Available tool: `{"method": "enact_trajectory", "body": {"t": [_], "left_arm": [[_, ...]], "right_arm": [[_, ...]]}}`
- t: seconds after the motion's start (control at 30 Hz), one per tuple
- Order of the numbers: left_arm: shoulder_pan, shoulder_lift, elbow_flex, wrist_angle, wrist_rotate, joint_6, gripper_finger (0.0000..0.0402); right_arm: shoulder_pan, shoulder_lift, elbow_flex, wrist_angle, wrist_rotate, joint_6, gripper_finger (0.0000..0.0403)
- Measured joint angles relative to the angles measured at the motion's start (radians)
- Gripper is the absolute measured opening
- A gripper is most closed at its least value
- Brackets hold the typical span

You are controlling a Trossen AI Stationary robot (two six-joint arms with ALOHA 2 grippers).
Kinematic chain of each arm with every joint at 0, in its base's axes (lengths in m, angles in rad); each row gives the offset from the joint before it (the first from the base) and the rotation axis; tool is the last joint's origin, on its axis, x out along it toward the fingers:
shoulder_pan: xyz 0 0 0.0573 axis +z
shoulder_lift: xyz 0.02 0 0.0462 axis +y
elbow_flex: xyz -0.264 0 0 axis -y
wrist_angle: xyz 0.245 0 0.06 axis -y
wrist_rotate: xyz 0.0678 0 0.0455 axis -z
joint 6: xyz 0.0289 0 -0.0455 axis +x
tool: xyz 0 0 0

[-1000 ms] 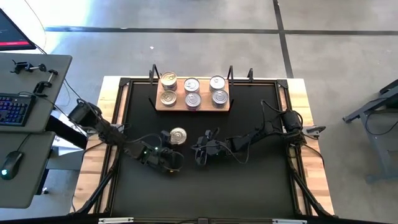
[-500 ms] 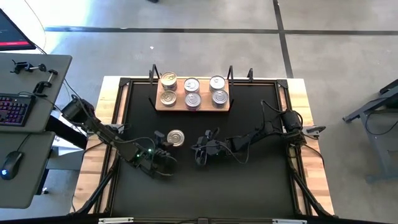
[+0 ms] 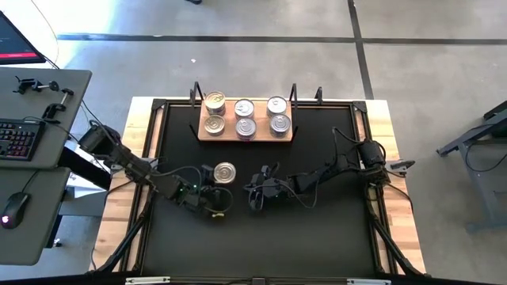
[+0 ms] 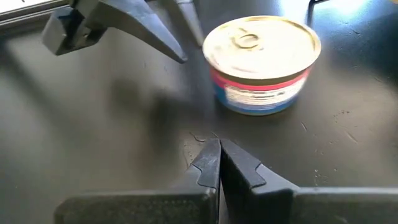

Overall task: Stack canned seafood by type on shelf
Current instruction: Stack the blue tuna can on top of the other blue tuna can on the shelf

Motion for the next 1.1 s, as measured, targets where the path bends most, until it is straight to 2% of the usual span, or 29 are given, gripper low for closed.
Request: {"method": "enact_trajectory", "body": {"t": [0.23,0.33,0.43,0.5,0.6,0.67,0.83,1.03,1.1], "left_arm": [[-0.006,0.0,0.0,0.105,0.002,0.085,0.0162],[-0.01,0.0,0.0,0.134,-0.001,0.121,0.0177],[0.026,-0.001,-0.017,0.164,-0.054,0.107,0.0177],[0.063,-0.001,-0.055,0.23,-0.054,0.092,0.017],[0.12,-0.001,-0.133,0.364,0.07,0.113,0.0156],[0.146,-0.004,-0.18,0.447,0.092,0.108,0.0144],[0.168,-0.005,-0.247,0.51,0.051,0.095,0.0097],[0.171,-0.005,-0.248,0.507,0.031,0.116,0.0014],[0.17,-0.005,-0.248,0.504,0.011,0.119,0.0007]], "right_arm": [[0.0,0.0,0.0,0.0,0.0,0.0,0.0],[0.0,0.0,0.0,-0.001,0.0,0.0,0.0],[0.0,0.0,0.0,-0.001,0.0,0.0,0.0],[0.0,0.0,0.0,-0.001,0.0,-0.001,0.0],[0.0,0.0,0.0,-0.001,0.0,-0.004,0.0],[0.0,0.0,0.0,-0.002,0.0,-0.004,0.0],[0.0,0.0,0.0,-0.008,0.0,-0.004,0.0],[0.0,0.0,0.0,-0.007,0.0,0.0,0.0],[0.0,0.0,0.0,-0.007,0.0,0.0,0.0]]}}
